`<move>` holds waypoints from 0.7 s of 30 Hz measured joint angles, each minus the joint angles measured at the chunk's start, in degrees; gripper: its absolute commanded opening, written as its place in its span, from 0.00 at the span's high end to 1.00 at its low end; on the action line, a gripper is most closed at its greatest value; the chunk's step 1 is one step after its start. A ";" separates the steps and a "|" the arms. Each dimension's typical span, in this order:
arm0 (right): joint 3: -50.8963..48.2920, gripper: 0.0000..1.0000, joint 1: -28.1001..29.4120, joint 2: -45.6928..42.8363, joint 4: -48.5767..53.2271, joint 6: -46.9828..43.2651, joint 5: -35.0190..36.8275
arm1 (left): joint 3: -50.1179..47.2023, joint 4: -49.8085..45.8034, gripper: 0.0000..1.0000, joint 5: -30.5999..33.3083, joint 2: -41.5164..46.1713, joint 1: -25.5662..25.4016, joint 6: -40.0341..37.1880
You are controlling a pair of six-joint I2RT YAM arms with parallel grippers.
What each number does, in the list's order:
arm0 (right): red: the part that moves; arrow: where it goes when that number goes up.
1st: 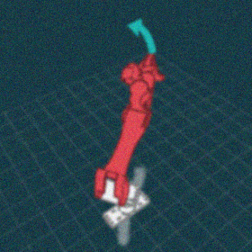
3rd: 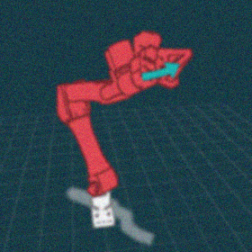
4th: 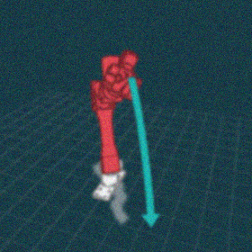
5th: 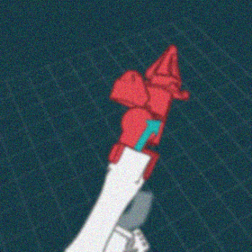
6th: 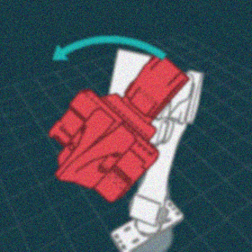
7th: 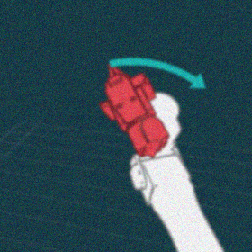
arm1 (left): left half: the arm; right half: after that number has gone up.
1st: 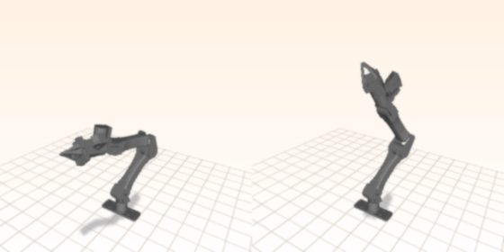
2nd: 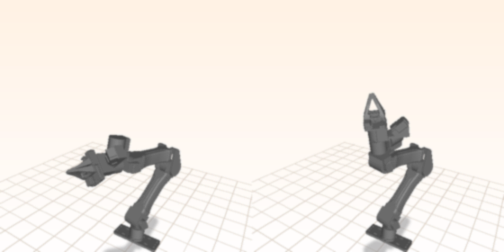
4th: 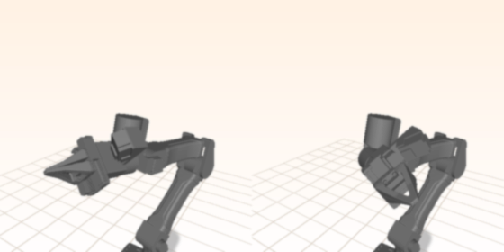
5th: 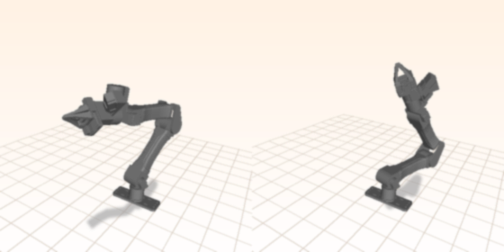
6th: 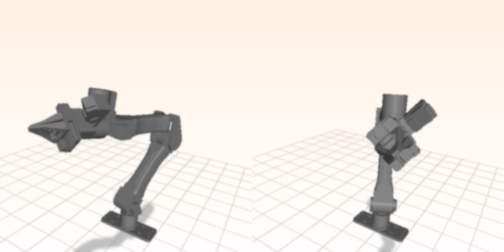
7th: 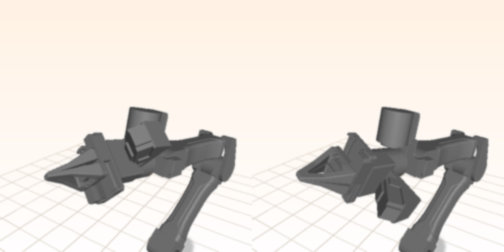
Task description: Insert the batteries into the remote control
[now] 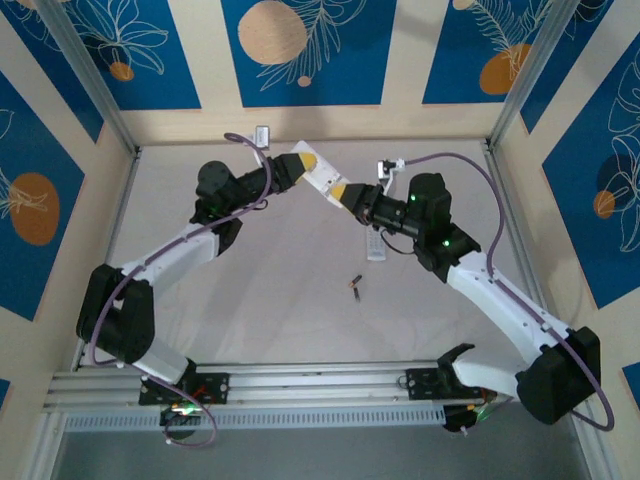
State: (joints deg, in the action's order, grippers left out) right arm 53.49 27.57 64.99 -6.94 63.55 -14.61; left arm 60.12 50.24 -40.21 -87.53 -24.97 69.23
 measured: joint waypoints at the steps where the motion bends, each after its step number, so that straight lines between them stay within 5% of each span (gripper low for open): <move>1: -1.38 0.85 -0.63 -1.25 0.66 -0.11 0.00 | -0.66 -0.22 1.00 -0.24 0.31 0.94 -0.37; 10: -8.98 0.90 -8.15 -9.99 14.78 -6.99 4.66 | -9.66 -2.36 0.98 -1.44 5.44 5.66 -3.43; 15: -12.33 0.93 -9.73 -4.85 27.17 -12.76 14.82 | -15.78 -6.25 0.99 -2.36 5.75 5.66 -6.80; 21: -12.79 0.84 -8.83 5.38 37.51 -16.39 27.61 | -18.95 -14.64 0.99 -2.01 7.26 5.57 -13.42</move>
State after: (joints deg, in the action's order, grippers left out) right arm 40.71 18.74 70.37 30.57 47.16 12.99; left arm 41.17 35.59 -42.22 -80.27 -19.40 55.81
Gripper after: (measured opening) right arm 0.136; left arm 0.187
